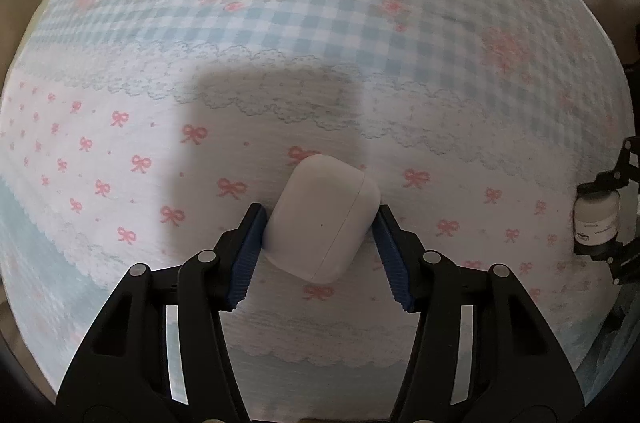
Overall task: Organize rigid objects
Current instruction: 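Grasp the white earbud case with left tool while right tool grasps the Metal DX jar, then carry the earbud case and Metal DX jar over the cardboard box with both tools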
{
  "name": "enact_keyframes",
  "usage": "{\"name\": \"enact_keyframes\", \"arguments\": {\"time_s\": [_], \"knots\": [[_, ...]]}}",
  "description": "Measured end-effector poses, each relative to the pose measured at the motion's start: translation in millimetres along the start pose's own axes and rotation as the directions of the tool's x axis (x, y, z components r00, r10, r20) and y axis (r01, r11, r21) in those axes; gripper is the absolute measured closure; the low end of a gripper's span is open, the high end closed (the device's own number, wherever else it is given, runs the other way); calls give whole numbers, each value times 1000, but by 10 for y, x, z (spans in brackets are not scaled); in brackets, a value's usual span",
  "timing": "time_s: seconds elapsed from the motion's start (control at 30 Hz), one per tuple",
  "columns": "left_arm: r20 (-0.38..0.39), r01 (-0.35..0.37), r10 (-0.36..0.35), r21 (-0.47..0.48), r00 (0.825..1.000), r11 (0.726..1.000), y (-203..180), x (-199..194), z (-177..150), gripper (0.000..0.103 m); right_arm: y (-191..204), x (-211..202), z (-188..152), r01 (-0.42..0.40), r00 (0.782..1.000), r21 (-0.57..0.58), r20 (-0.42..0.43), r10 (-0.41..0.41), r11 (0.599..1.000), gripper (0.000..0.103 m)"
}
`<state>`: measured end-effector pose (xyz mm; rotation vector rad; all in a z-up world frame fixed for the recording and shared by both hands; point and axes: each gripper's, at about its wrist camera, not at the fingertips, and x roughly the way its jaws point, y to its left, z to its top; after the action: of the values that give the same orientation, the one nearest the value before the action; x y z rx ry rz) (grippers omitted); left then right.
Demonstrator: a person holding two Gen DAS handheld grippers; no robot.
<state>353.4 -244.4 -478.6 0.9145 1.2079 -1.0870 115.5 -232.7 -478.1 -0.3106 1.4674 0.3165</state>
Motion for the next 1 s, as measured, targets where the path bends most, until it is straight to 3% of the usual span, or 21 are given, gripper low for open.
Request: {"name": "enact_keyframes", "arguments": {"time_s": [0.37, 0.63, 0.83, 1.0], "knots": [[85, 22, -18, -42, 996, 999, -464, -435, -78, 52, -192, -198, 29, 17, 999, 106, 29, -20, 994, 53], [207, 10, 34, -206, 978, 979, -532, -1240, -201, 52, -499, -656, -65, 11, 995, 185, 98, -29, 983, 54], [301, -10, 138, -389, 944, 921, -673, -2076, -627, 52, -739, -1315, -34, 2, 978, 242, 201, -52, 970, 54], [339, -33, 251, -536, 907, 844, -906, -2691, -1155, 52, -728, -1923, 131, -23, 949, 235, 310, -53, 972, 54]]}}
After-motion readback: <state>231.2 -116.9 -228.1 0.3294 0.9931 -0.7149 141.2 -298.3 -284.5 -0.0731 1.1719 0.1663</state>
